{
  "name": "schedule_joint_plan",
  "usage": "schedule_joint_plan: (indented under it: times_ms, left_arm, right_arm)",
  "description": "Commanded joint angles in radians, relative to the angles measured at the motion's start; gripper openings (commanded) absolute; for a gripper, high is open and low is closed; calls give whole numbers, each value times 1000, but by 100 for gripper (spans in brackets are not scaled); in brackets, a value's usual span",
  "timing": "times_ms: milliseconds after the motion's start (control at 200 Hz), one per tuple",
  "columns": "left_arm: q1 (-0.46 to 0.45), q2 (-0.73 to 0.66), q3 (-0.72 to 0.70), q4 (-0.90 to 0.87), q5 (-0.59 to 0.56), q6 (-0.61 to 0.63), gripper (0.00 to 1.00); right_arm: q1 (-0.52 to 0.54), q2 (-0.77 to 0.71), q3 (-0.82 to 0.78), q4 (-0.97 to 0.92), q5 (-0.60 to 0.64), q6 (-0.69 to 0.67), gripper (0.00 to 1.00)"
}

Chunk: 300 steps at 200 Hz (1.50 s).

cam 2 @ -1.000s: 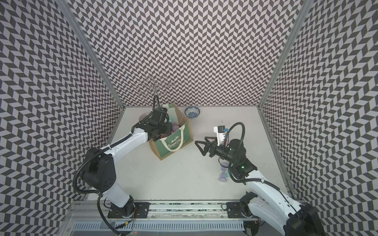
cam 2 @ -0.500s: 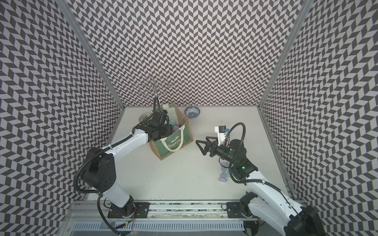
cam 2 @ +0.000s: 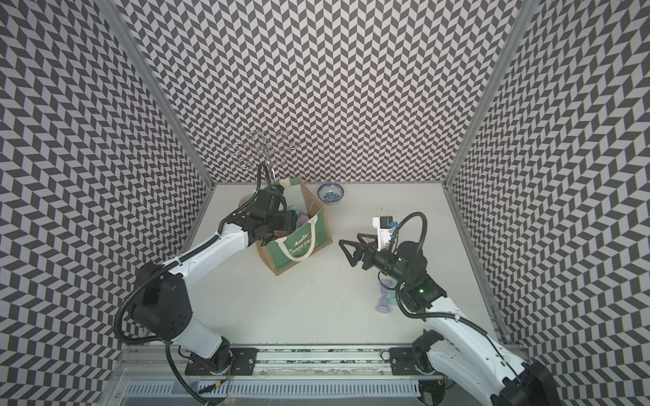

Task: Put the hourglass into the canvas bag
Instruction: Place the hourglass in the canvas bag, then pick up the hourglass from the center of the board.

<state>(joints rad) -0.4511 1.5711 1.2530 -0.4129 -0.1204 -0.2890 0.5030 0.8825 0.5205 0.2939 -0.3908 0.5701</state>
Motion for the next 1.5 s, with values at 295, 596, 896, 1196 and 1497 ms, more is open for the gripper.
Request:
schedule_joint_plan:
  times_ms: [295, 596, 896, 1196, 1497]
  left_arm:
    - [-63, -149, -2, 4, -14, -66, 75]
    - [-173, -231, 3, 13, -82, -99, 76]
    - [-389, -267, -11, 15, -161, -99, 77]
    - [-521, -227, -74, 122, -98, -108, 78]
    - [-522, -33, -67, 294, -47, 168, 78]
  right_arm:
    - [7, -43, -17, 15, 58, 8, 99]
    - [7, -89, 25, -108, 103, -8, 99]
    - [6, -136, 95, -343, 231, -18, 99]
    - [4, -200, 120, -543, 397, -8, 99]
    - [2, -241, 112, -619, 455, -1, 99]
